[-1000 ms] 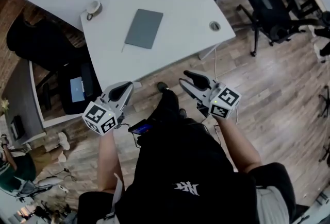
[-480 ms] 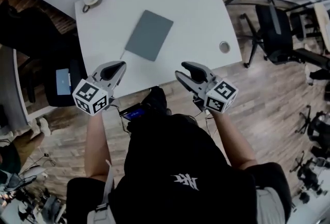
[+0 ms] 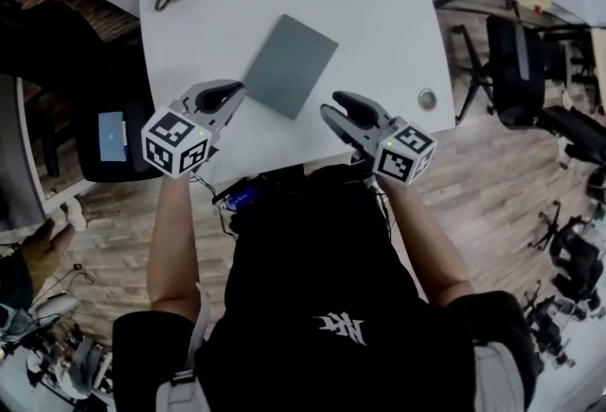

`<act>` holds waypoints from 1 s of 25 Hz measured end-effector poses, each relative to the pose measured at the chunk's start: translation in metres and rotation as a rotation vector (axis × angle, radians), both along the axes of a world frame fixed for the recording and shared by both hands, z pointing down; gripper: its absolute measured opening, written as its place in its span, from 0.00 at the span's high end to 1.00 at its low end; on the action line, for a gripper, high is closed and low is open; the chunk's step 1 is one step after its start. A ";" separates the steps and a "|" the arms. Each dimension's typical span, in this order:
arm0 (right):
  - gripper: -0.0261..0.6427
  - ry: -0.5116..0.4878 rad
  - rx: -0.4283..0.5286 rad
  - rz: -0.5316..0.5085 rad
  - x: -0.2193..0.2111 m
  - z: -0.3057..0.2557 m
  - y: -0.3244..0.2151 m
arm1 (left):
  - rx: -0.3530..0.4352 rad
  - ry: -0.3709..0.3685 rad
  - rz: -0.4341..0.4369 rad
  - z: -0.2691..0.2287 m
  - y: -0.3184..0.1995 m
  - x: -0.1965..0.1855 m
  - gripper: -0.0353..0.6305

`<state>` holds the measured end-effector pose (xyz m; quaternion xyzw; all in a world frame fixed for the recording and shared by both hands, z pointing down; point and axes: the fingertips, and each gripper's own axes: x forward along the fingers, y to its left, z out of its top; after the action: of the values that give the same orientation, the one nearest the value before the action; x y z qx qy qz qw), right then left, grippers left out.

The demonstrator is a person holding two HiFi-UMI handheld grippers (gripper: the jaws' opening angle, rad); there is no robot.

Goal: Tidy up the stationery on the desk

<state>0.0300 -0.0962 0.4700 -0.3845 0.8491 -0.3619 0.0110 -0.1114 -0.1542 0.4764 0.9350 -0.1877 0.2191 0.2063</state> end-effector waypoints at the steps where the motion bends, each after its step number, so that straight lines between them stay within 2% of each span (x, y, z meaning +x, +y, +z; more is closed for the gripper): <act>1: 0.69 -0.021 -0.018 0.001 -0.001 0.003 -0.003 | -0.013 -0.005 -0.004 0.004 -0.003 0.000 0.90; 3: 0.69 -0.052 -0.054 0.006 -0.003 0.010 -0.010 | -0.038 -0.022 -0.008 0.014 -0.009 0.002 0.85; 9: 0.69 -0.095 -0.237 0.047 0.003 0.059 -0.028 | -0.101 -0.127 -0.012 0.054 -0.026 0.006 0.84; 16: 0.69 -0.087 -0.433 0.132 0.012 0.115 -0.035 | -0.166 -0.179 -0.056 0.086 -0.044 0.011 0.82; 19: 0.69 -0.103 -0.483 0.178 0.015 0.125 -0.043 | -0.191 -0.207 -0.068 0.101 -0.050 0.014 0.81; 25: 0.69 -0.123 -0.563 0.191 0.011 0.136 -0.049 | -0.217 -0.246 -0.085 0.116 -0.058 0.016 0.80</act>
<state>0.0411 -0.1447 0.6057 -0.4279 0.6732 -0.6030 -0.0105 -0.0951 -0.2121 0.5925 0.8645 -0.2261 0.3422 0.2905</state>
